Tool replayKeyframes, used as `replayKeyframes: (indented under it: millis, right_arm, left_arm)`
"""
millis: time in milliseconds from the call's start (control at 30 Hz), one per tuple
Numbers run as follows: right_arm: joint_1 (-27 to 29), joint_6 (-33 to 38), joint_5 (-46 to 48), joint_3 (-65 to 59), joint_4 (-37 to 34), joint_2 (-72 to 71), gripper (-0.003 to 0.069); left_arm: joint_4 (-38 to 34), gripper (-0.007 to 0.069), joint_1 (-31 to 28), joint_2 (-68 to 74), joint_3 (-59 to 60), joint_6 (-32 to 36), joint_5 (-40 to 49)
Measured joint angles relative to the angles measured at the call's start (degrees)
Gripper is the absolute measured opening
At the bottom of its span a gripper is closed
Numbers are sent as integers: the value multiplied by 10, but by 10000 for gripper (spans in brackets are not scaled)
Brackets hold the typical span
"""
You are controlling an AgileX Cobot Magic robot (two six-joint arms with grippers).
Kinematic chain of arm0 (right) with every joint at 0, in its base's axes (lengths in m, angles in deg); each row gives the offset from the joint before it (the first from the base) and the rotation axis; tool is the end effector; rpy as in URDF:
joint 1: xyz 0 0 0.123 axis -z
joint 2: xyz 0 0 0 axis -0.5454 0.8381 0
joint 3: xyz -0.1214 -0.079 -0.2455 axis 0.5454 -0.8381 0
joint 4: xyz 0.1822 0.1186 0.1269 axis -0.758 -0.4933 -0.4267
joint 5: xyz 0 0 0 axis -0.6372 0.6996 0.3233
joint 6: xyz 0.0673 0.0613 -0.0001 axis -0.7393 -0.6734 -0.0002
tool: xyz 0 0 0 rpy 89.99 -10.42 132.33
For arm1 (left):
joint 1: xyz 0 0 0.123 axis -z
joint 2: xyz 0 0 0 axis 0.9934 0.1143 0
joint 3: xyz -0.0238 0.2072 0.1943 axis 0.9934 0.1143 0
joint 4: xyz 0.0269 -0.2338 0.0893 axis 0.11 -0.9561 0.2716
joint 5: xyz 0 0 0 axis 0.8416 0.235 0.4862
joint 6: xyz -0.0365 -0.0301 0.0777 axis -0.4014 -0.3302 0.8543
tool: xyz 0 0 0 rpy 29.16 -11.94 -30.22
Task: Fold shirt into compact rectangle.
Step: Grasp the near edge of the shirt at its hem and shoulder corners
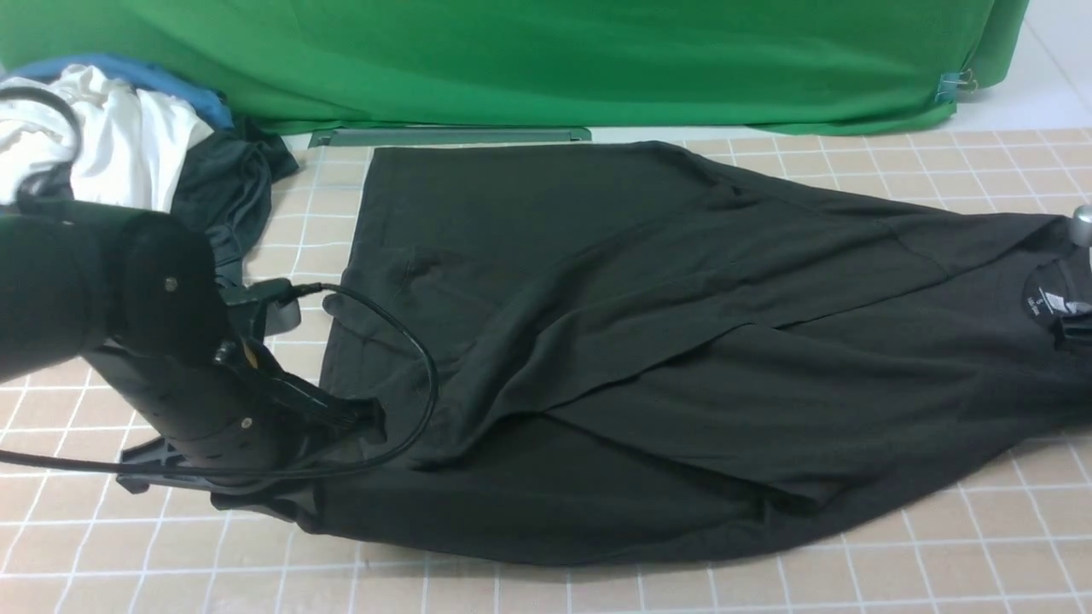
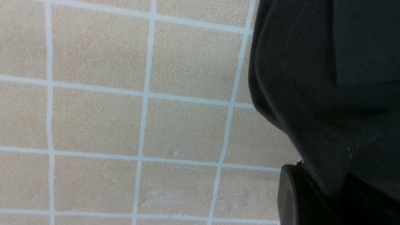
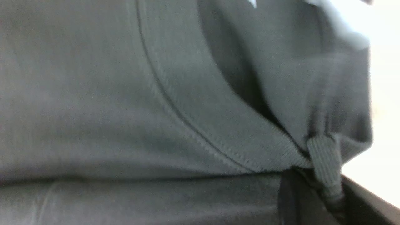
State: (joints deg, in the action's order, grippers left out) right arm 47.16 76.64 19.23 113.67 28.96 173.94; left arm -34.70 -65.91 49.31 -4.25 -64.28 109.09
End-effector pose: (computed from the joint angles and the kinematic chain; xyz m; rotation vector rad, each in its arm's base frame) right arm 0.3378 -0.0943 0.1672 0.3618 2.9672 -0.1801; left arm 0.2452 -0.0829 0.2153 -0.1328 2.9655 -0.1831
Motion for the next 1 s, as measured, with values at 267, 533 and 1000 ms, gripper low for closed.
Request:
replayKeyframes:
  millis: [267, 533, 1000]
  right_arm:
    - [0, -15, 125, -18, 62, -67, 87]
    - [0, -94, 144, -183, 158, -205, 87]
    - [1, -141, 51, -264, 199, -296, 87]
  left_arm:
    - [7, 31, 0, -31, 0, 8, 39]
    - [-20, 31, 0, -35, 0, 45, 88]
    - [-64, 31, 0, -45, -18, 85, 53]
